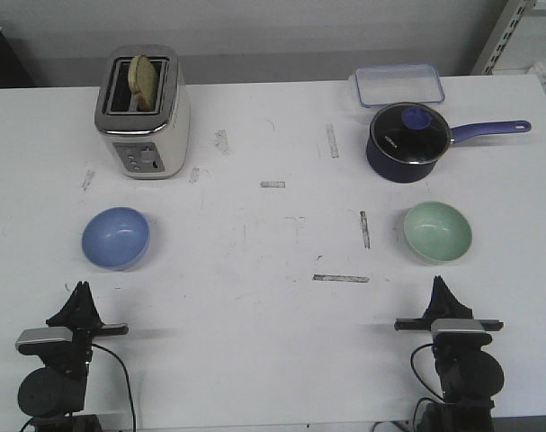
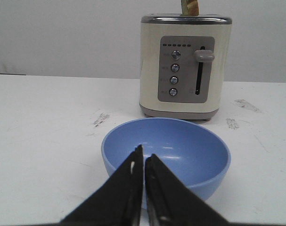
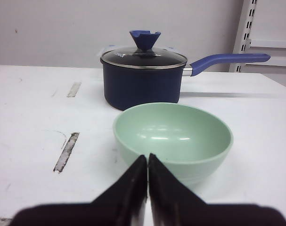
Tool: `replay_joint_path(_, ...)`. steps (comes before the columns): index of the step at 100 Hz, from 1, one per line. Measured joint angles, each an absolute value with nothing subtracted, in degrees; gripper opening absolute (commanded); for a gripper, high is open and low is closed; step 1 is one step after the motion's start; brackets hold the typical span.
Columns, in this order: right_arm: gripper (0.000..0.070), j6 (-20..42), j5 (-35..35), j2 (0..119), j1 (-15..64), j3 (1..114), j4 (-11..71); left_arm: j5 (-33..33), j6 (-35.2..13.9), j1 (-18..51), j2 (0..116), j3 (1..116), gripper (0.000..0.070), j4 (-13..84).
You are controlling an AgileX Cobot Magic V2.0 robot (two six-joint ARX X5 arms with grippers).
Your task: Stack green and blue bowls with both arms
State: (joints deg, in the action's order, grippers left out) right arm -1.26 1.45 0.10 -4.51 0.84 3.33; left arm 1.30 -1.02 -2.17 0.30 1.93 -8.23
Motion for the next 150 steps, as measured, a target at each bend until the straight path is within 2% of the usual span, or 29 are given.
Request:
replay_joint_path(97, 0.0, -1.3, 1.5, 0.1, -4.5, 0.8, 1.3, 1.3, -1.0, -2.2, 0.3, 1.9, 0.0001, -8.3)
replay_joint_path(110, 0.0, -1.2, 1.3, 0.1, -4.5, 0.8, -1.5, 1.3, -1.0, -2.2, 0.3, 1.9, 0.0001, -8.2)
replay_joint_path(126, 0.0, -1.0, -0.1, 0.1, -4.5, 1.0, -13.4, 1.3, -1.0, -2.2, 0.3, 1.9, 0.0001, -8.3)
replay_joint_path(136, 0.0, -0.4, -0.2, 0.4, -4.5, 4.3, -12.9, 1.3, -1.0, -2.2, 0.3, 1.9, 0.0001, -8.3)
replay_joint_path(150, 0.0, -0.1, 1.0, 5.8, -4.5, 15.1, -8.3, 1.3, -1.0, -2.2, 0.3, 1.9, 0.0001, -8.3)
